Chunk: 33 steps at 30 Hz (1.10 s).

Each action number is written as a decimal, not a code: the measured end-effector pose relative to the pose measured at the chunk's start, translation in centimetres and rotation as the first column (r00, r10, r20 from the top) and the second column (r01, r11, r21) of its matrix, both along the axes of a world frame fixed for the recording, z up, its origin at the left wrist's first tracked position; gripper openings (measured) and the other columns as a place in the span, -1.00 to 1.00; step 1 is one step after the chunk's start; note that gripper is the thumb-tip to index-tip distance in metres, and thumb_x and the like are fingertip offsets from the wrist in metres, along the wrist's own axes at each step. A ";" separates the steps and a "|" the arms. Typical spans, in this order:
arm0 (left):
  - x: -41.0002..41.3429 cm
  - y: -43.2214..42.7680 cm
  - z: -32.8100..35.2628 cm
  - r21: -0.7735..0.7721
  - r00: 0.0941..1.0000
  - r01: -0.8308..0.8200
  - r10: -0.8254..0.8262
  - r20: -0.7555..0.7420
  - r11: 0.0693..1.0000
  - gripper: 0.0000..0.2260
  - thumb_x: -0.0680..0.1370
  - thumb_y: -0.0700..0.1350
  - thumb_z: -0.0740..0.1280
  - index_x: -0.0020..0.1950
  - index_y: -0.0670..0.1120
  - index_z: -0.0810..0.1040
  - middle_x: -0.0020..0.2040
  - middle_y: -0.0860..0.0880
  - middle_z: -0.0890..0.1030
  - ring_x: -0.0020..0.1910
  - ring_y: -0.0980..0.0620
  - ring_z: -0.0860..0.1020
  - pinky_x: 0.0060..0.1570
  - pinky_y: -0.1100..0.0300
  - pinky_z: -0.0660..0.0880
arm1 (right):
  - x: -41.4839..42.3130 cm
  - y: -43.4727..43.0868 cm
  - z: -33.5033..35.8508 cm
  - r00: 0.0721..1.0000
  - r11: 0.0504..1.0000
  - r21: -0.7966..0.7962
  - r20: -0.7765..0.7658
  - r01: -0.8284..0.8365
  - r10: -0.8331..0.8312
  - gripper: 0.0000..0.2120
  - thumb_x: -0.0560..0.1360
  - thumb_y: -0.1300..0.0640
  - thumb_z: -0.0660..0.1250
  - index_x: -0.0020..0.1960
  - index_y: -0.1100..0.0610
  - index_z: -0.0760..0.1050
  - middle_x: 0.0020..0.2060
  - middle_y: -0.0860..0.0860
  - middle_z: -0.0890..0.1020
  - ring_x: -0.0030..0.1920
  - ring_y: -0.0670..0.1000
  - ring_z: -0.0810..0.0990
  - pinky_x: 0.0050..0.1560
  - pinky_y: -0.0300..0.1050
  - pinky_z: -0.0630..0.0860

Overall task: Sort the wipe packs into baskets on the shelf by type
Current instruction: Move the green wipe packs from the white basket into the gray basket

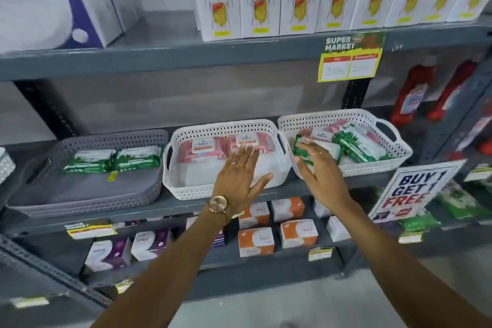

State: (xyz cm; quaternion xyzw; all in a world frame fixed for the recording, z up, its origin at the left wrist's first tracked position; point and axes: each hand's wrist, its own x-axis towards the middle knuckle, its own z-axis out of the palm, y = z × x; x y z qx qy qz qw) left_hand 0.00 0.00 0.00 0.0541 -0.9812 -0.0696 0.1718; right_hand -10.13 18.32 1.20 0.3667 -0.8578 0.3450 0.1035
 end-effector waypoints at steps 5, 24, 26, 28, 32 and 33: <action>-2.6 -0.3 -3.2 -0.021 0.985 -0.071 0.073 0.153 0.997 -0.40 0.57 0.30 0.01 0.43 -0.08 0.29 0.36 -0.13 0.45 0.32 -0.14 0.41 0.24 -0.03 0.41 | -4.6 1.7 -2.7 0.961 0.979 0.133 0.210 0.153 -0.179 -0.50 0.53 0.07 0.31 0.41 0.23 0.33 0.34 0.20 0.46 0.38 0.20 0.41 0.36 0.07 0.38; -4.8 -0.4 -6.1 -0.148 0.966 -0.196 0.164 -0.202 0.969 -0.54 0.49 0.28 0.16 -0.39 -0.04 0.47 -0.55 0.03 0.51 -0.62 0.04 0.43 -0.47 0.37 0.21 | -16.0 -1.2 -3.6 0.955 0.776 0.600 0.064 0.195 -0.289 -0.10 0.17 -0.02 0.62 0.41 0.09 0.32 0.32 0.12 0.48 0.35 0.19 0.37 0.36 0.08 0.33; -4.8 -0.4 -6.4 -0.131 0.963 -0.204 0.175 -0.205 0.970 -0.55 0.51 0.28 0.17 -0.38 -0.04 0.47 -0.54 0.03 0.52 -0.60 0.04 0.44 -0.51 0.34 0.29 | -15.9 -1.4 -3.7 0.959 0.781 0.591 0.044 0.202 -0.280 -0.12 0.16 0.00 0.63 0.40 0.08 0.35 0.26 0.13 0.54 0.29 0.20 0.44 0.30 0.07 0.41; -4.5 -0.3 -6.6 -0.119 0.965 -0.180 0.152 -0.214 0.976 -0.58 0.53 0.25 0.17 -0.32 -0.03 0.52 -0.48 0.03 0.57 -0.54 0.03 0.49 -0.48 0.28 0.40 | -15.6 -1.1 -3.4 0.960 0.816 0.526 -0.004 0.241 -0.281 -0.16 0.15 0.00 0.63 0.36 0.09 0.40 0.20 0.16 0.59 0.24 0.21 0.48 0.24 0.09 0.47; -4.2 -0.8 -6.4 -0.113 0.979 -0.059 0.036 -0.200 0.992 -0.68 0.56 0.14 0.18 -0.16 -0.04 0.57 -0.34 0.02 0.64 -0.42 0.00 0.56 -0.39 0.22 0.46 | -14.3 -1.4 -1.8 0.928 0.887 0.284 -0.036 0.365 -0.370 -0.14 0.13 0.02 0.64 0.34 0.17 0.41 0.18 0.25 0.59 0.19 0.26 0.50 0.18 0.10 0.46; -3.8 -1.2 -6.2 -0.124 0.983 -0.020 -0.003 -0.185 0.992 -0.71 0.56 0.12 0.20 -0.13 -0.04 0.57 -0.33 0.02 0.64 -0.41 0.00 0.56 -0.40 0.21 0.46 | -13.7 -1.9 -1.2 0.922 0.894 0.233 -0.030 0.383 -0.387 -0.12 0.12 0.02 0.64 0.36 0.16 0.39 0.20 0.25 0.59 0.20 0.26 0.49 0.20 0.11 0.44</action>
